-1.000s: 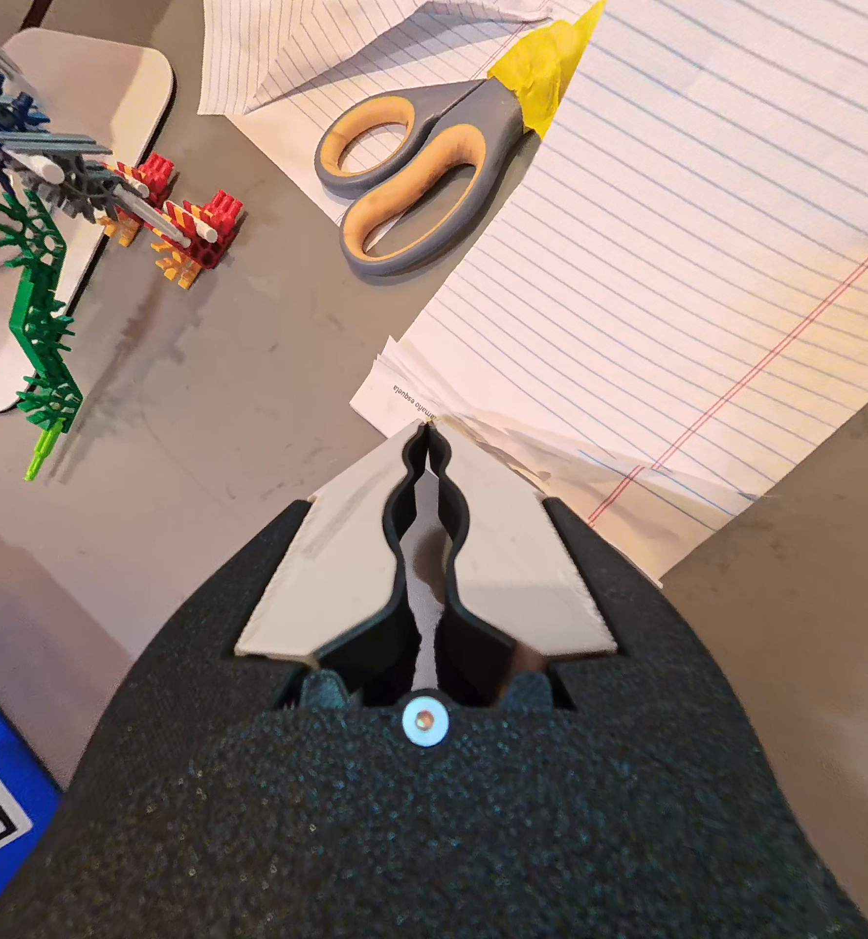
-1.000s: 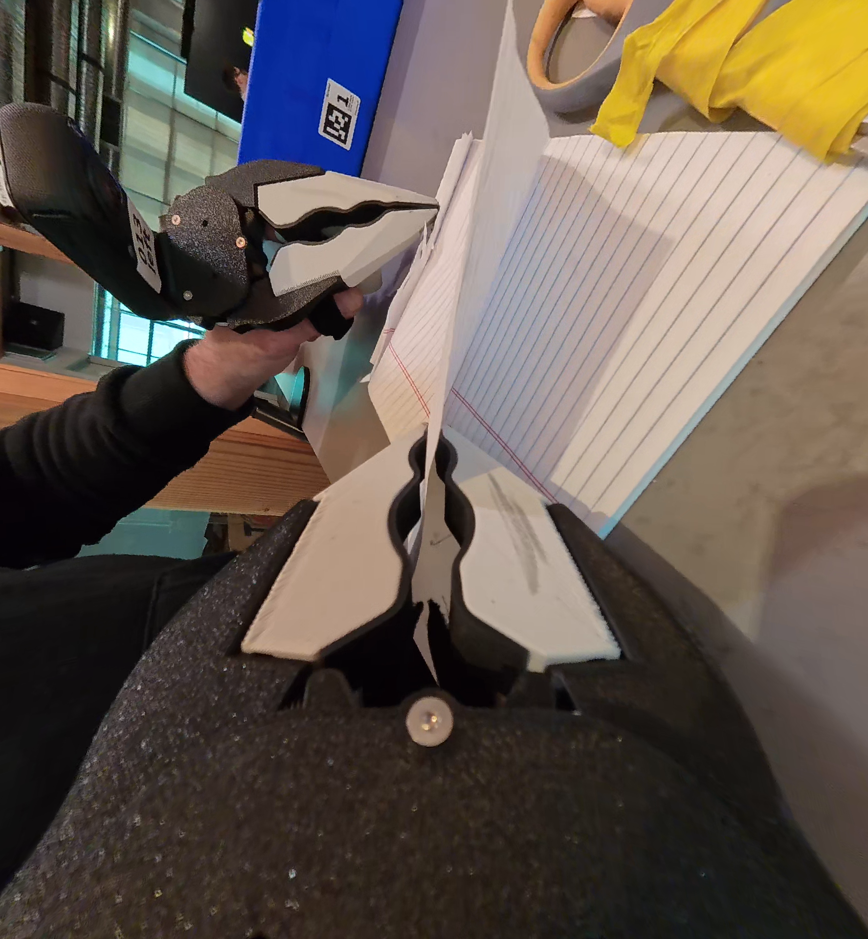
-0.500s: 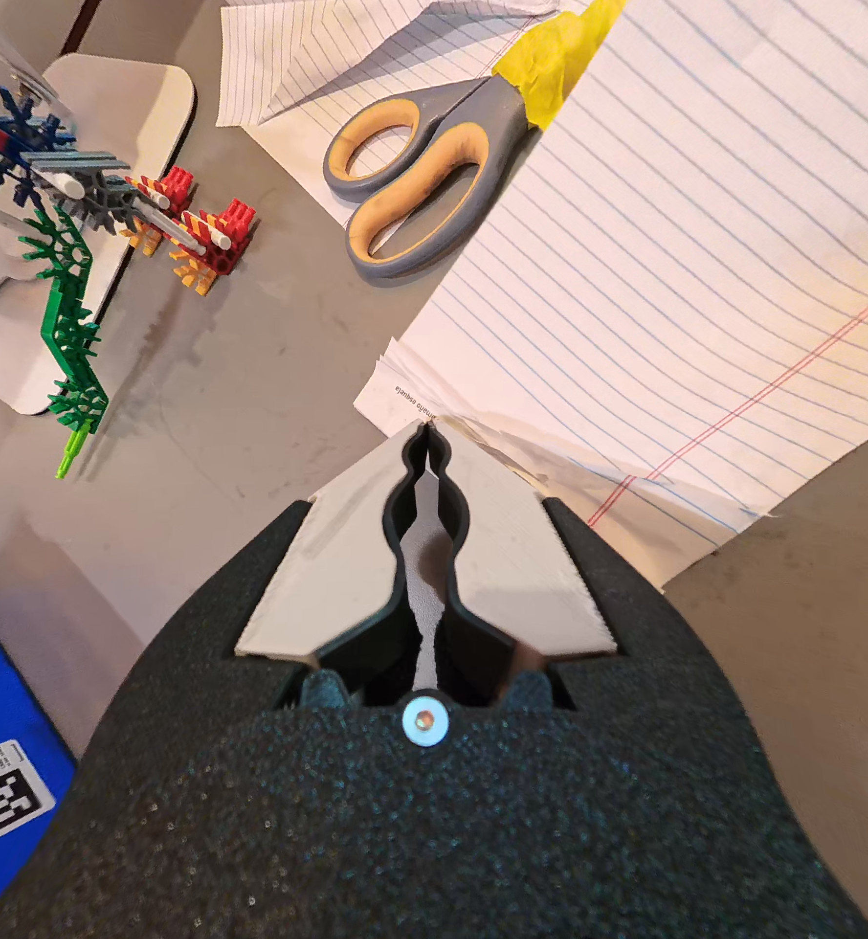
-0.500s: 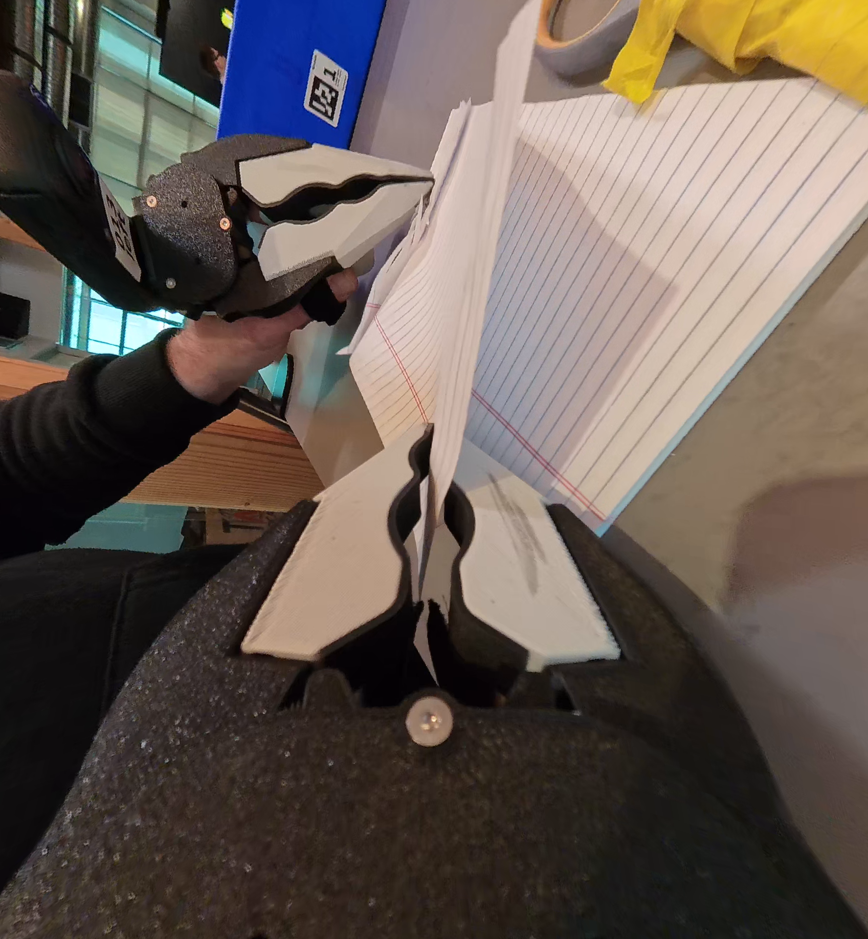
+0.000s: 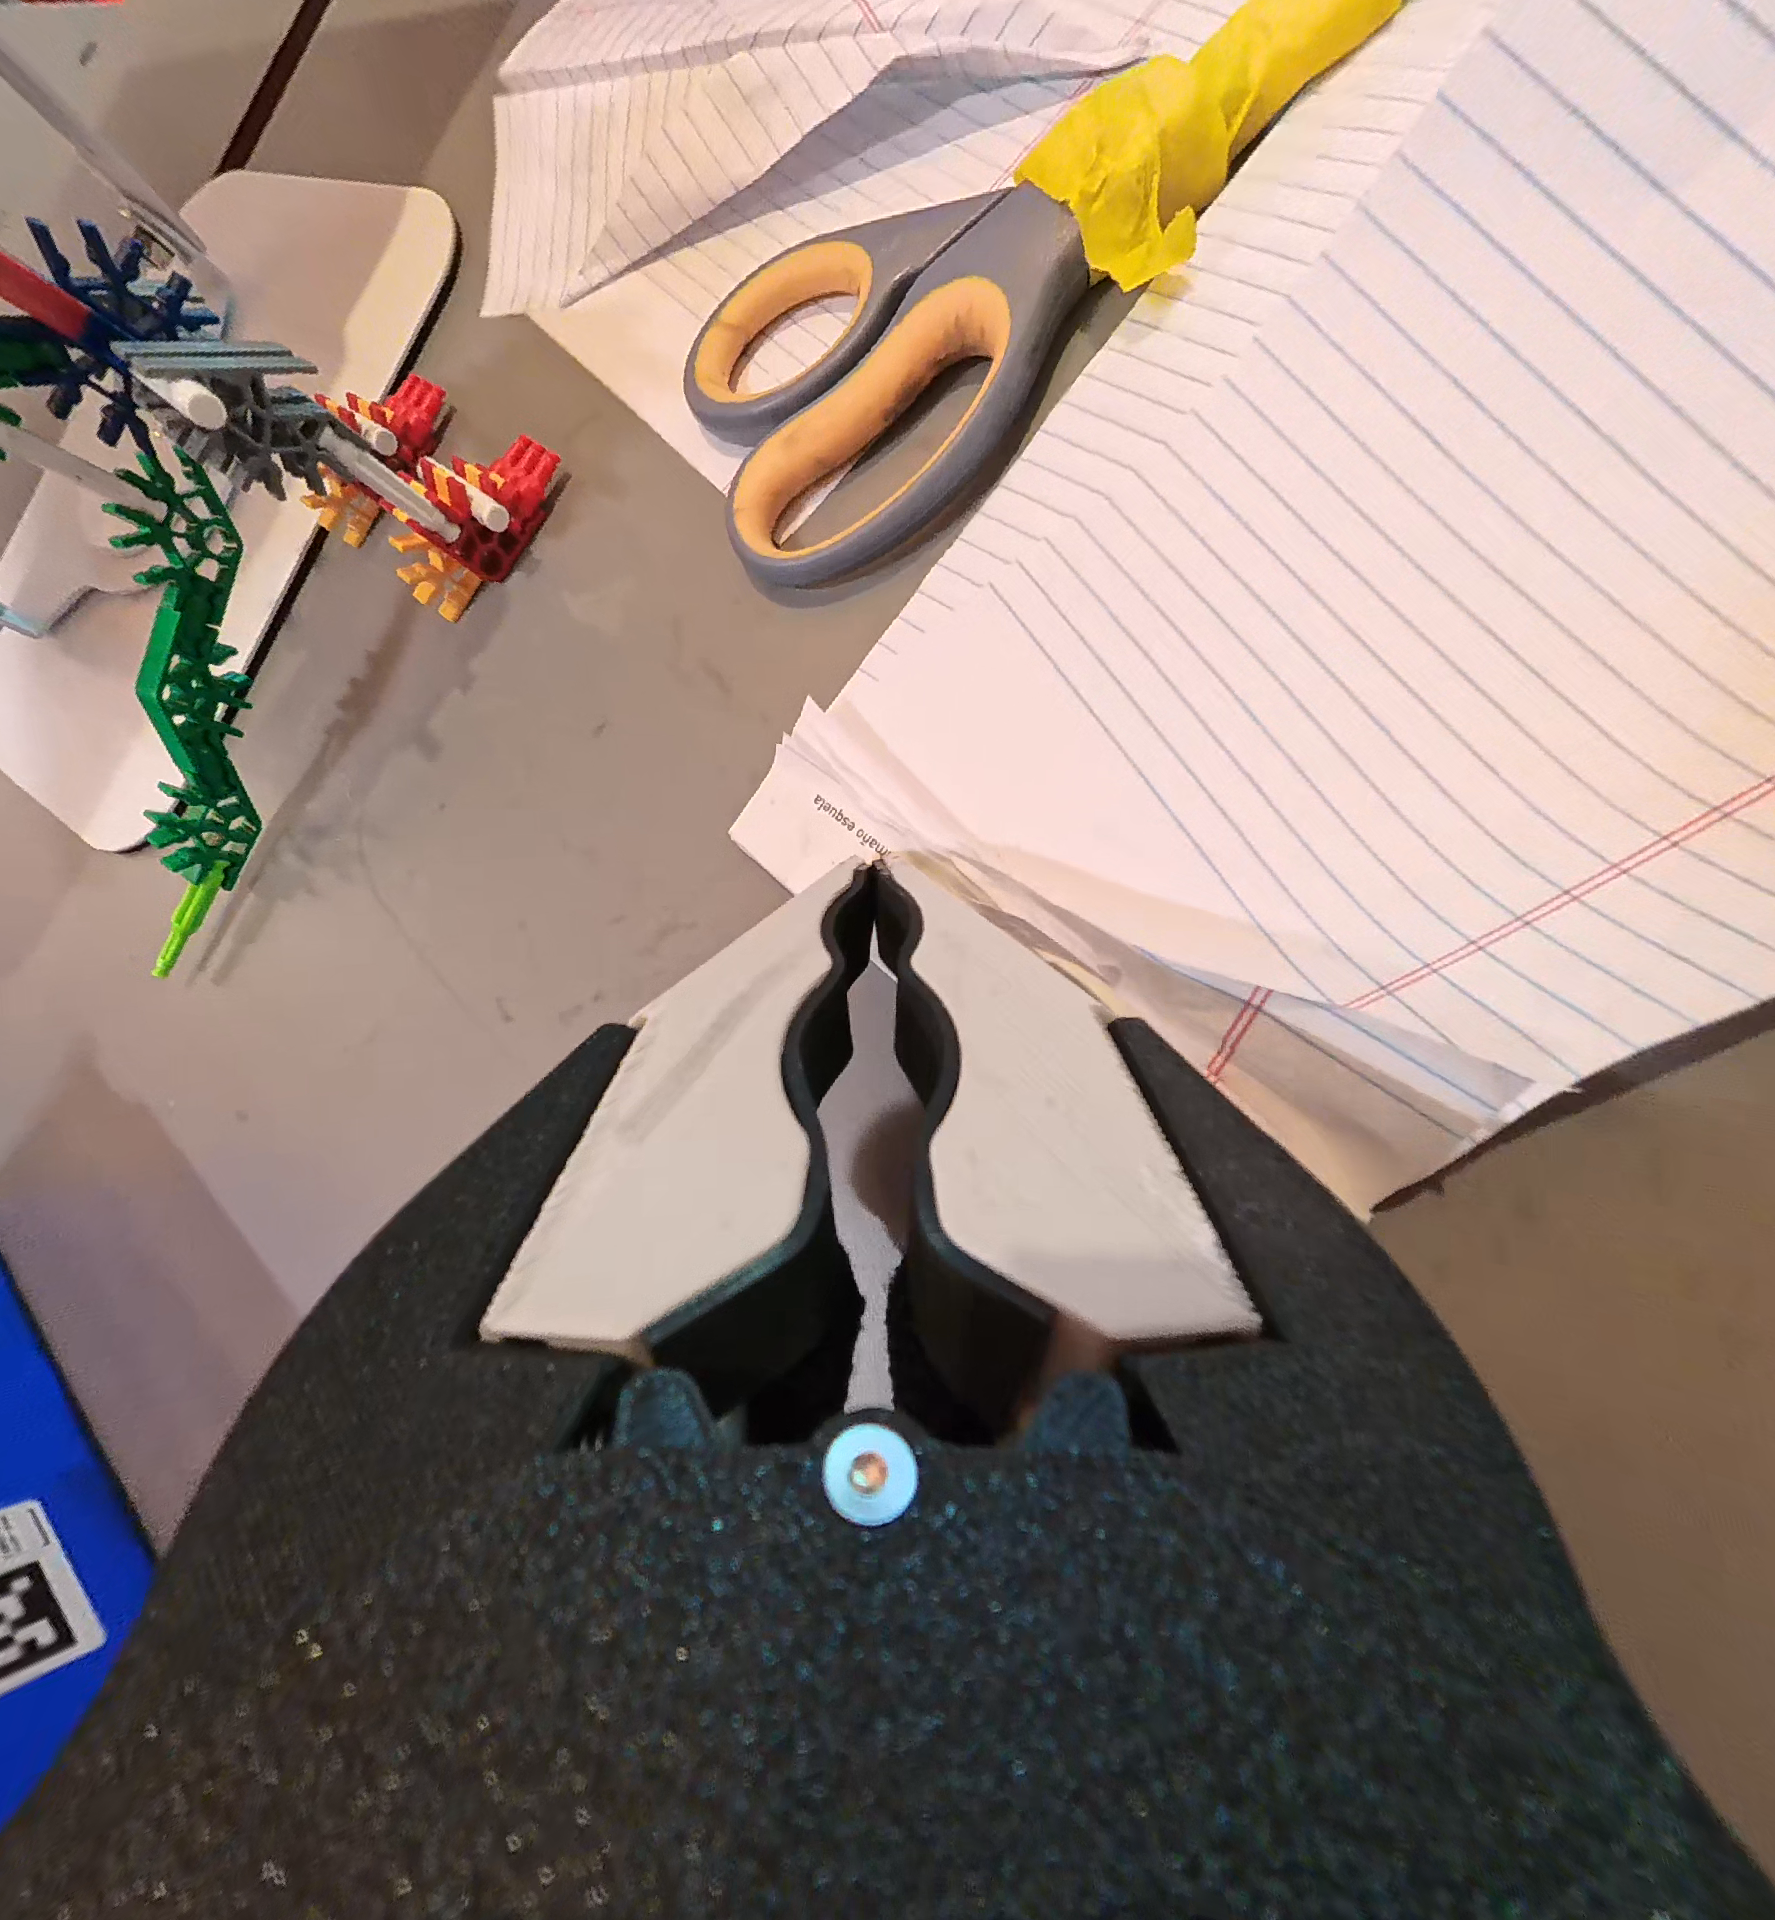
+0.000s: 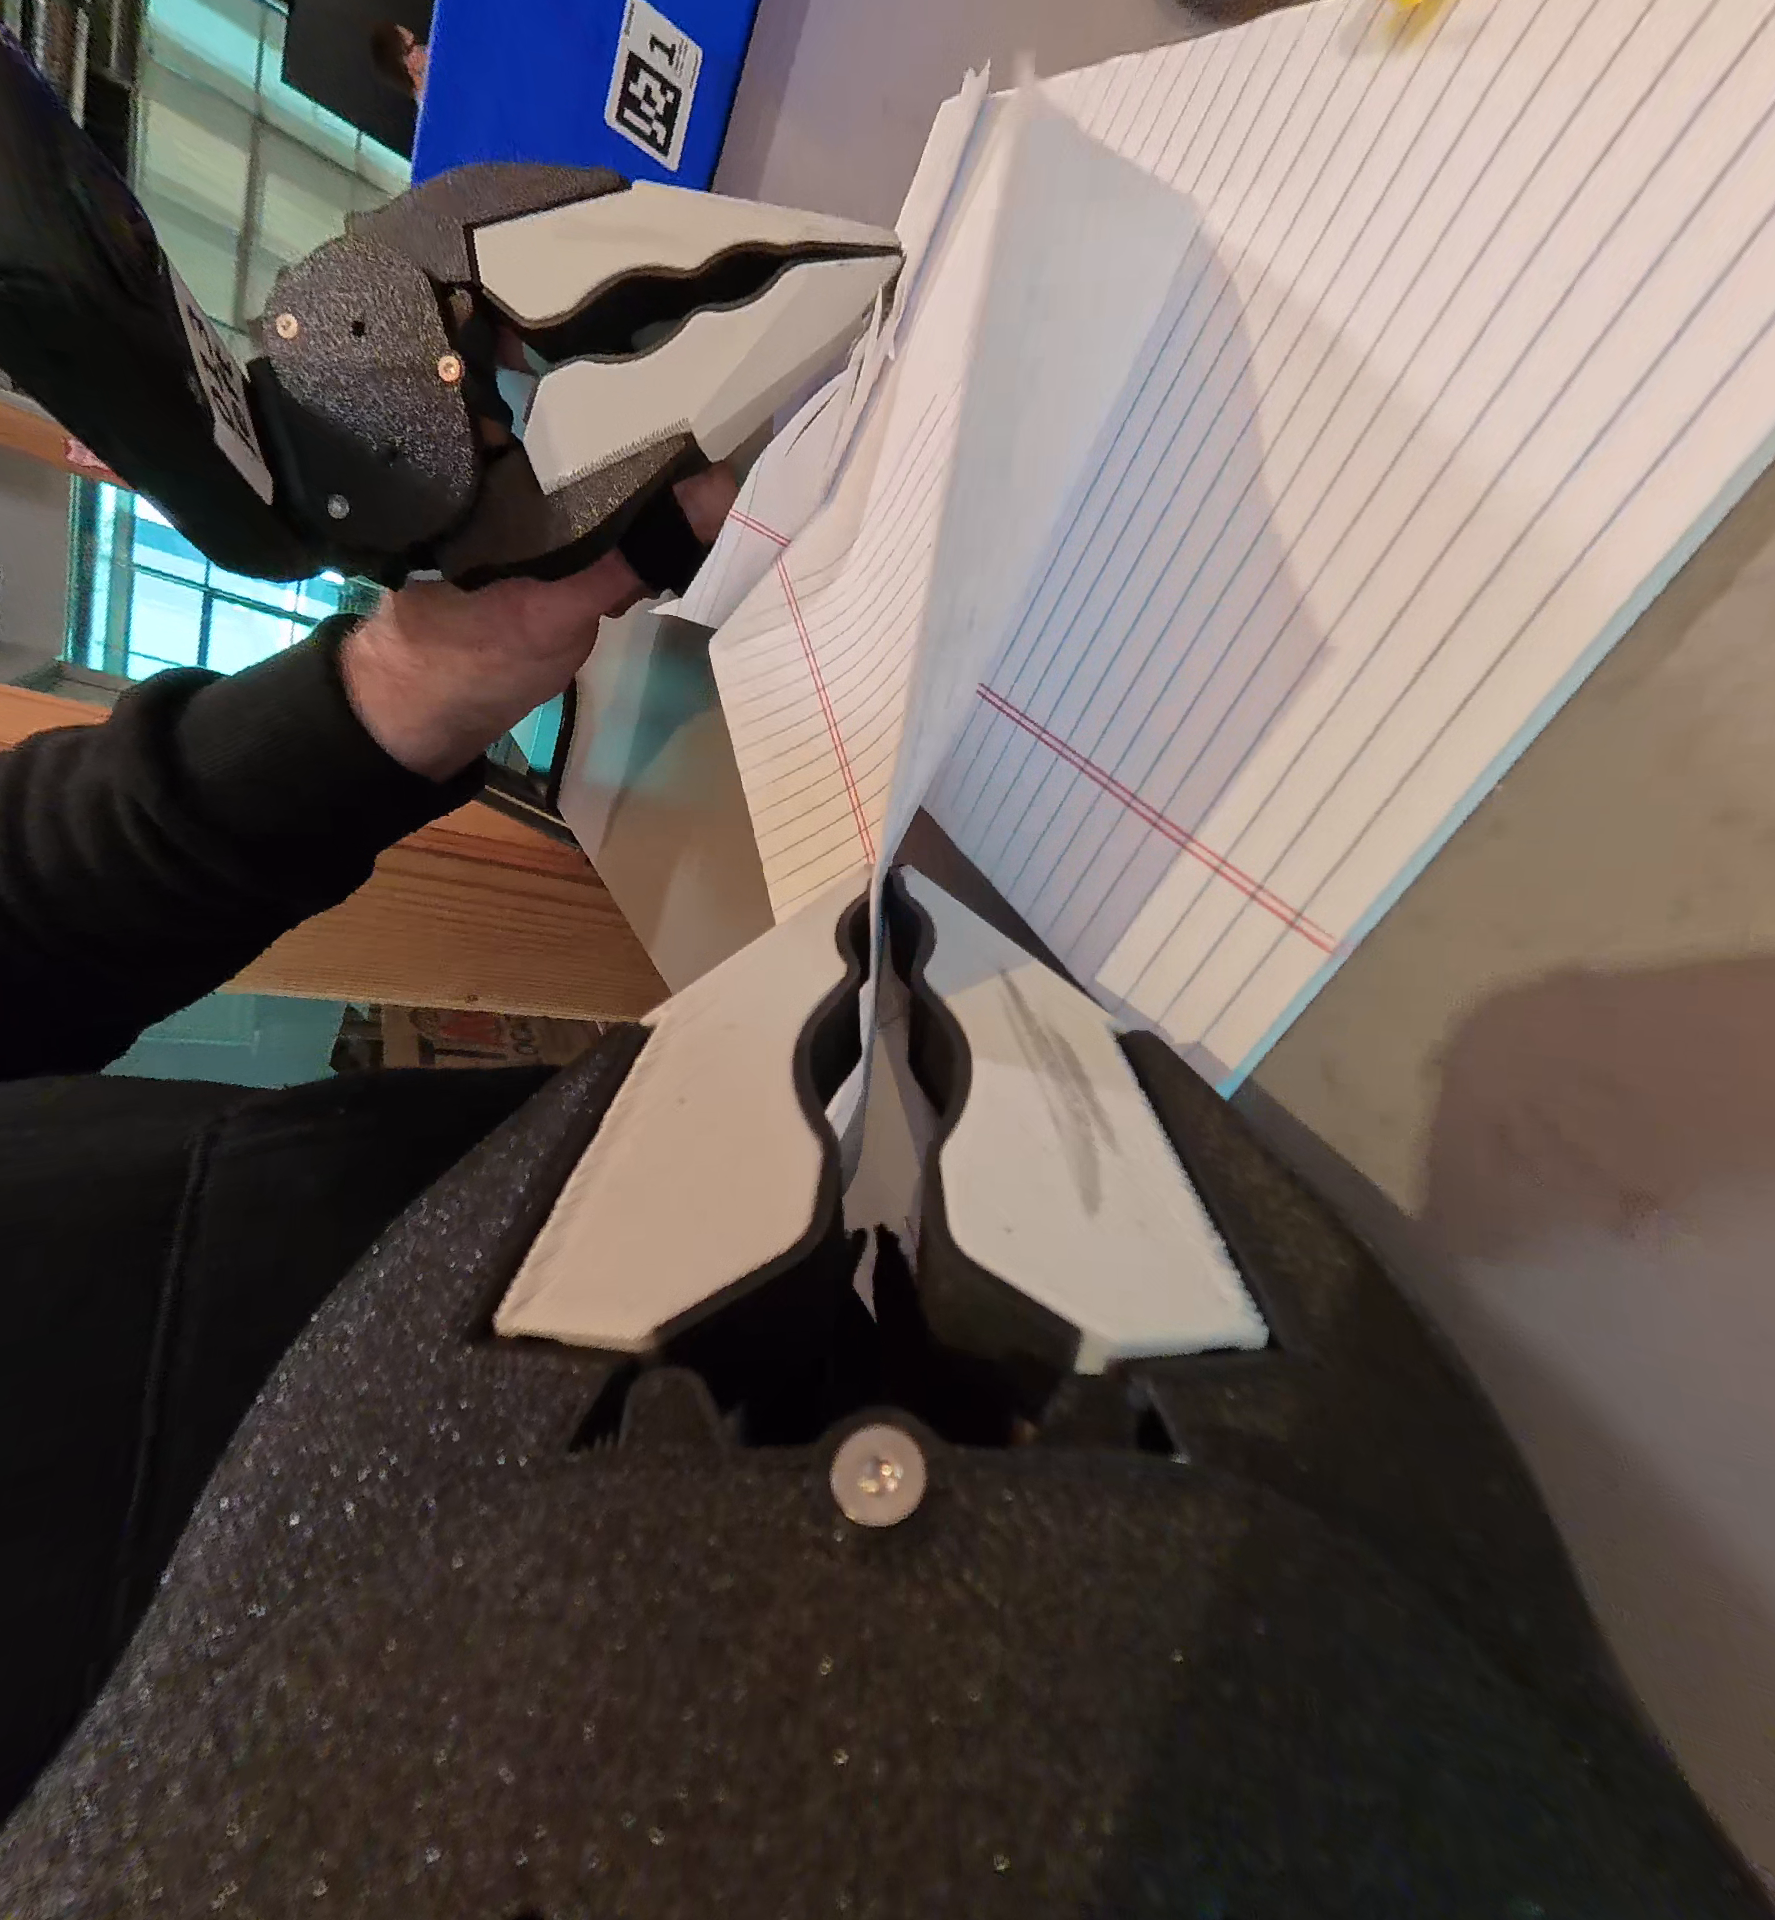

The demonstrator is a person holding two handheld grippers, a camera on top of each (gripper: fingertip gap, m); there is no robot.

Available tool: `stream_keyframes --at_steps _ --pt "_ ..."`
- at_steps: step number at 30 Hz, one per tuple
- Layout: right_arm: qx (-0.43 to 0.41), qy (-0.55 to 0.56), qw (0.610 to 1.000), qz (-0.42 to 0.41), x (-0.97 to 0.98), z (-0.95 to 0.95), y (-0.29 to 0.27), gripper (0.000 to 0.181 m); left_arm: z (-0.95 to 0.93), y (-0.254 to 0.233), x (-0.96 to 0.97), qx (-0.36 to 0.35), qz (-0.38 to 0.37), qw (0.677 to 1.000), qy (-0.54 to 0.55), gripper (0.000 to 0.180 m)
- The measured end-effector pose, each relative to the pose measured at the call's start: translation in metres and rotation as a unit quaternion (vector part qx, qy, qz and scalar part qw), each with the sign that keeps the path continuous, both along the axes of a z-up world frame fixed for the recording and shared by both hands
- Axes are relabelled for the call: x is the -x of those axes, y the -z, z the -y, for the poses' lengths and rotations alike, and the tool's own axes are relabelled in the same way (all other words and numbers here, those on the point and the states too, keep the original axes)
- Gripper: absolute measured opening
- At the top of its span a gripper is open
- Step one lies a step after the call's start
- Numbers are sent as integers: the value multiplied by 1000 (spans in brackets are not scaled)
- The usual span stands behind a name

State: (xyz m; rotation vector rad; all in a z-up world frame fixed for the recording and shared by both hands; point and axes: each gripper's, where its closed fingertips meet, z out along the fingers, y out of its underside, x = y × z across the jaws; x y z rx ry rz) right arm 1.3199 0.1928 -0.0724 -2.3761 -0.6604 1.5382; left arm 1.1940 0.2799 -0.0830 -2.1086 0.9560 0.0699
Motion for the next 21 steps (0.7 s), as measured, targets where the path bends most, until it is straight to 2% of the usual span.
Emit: stream_keyframes --at_steps 17,21 --pt "-13 19 1000 1 -48 -3 -13 0 -13 0 18 -9 -18 1000 -22 0" --pt "3 0 1000 9 -64 -3 -9 0 -19 -1 45 -7 -31 998 -57 0"
